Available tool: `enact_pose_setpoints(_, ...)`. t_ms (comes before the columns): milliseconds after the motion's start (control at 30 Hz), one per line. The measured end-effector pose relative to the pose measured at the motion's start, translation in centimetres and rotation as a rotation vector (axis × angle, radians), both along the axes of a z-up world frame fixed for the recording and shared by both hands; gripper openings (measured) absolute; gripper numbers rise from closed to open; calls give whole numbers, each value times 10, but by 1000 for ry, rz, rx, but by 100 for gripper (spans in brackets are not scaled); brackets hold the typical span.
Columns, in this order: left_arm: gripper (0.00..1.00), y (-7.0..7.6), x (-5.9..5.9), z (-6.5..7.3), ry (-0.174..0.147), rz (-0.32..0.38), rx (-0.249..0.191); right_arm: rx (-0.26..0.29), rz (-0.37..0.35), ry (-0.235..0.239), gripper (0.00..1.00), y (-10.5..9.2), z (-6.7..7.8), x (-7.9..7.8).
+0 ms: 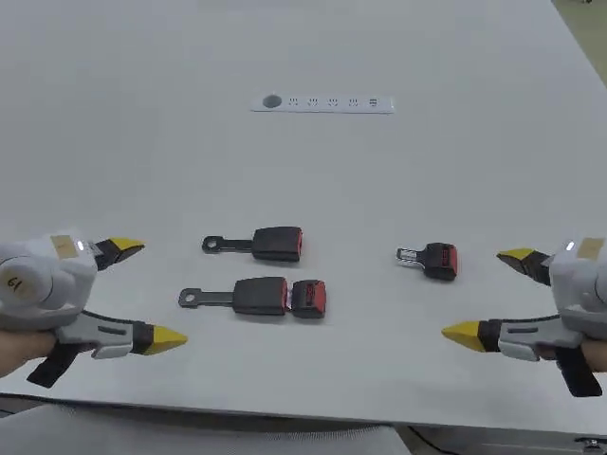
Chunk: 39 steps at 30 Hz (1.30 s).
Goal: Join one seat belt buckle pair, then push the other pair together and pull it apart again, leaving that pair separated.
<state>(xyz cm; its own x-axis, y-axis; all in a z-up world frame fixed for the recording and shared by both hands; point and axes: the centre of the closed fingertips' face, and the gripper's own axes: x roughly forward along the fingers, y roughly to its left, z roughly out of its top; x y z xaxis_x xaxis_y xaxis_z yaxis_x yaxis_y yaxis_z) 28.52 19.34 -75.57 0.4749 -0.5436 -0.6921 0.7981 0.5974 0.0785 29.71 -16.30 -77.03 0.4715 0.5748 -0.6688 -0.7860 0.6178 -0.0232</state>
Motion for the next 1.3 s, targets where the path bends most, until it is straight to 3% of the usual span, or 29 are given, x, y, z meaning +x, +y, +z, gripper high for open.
enact_pose_setpoints(100, 92, 6, -6, 2, 41, 51, -49, 45, -37, -3, 94, 2, 3, -2)
enact_pose_setpoints(133, 96, 9, -5, 3, 17, 60, -40, 45, -34, -17, 100, 3, 2, -2)
enact_pose_setpoints(167, 100, 11, -4, 4, -3, 63, -37, 35, -20, -27, 100, 4, 2, -4)
enact_pose_setpoints(367, 100, 17, -10, 0, -6, 82, -40, 20, -17, -47, 100, 6, 3, -4)
enact_pose_setpoints(700, 100, 23, -9, 2, -21, 119, -43, 17, -69, -72, 100, 2, 6, -1)
enact_pose_setpoints(1300, 100, 28, -21, -4, -2, 141, -31, 32, -67, -65, 100, 15, 6, -8)
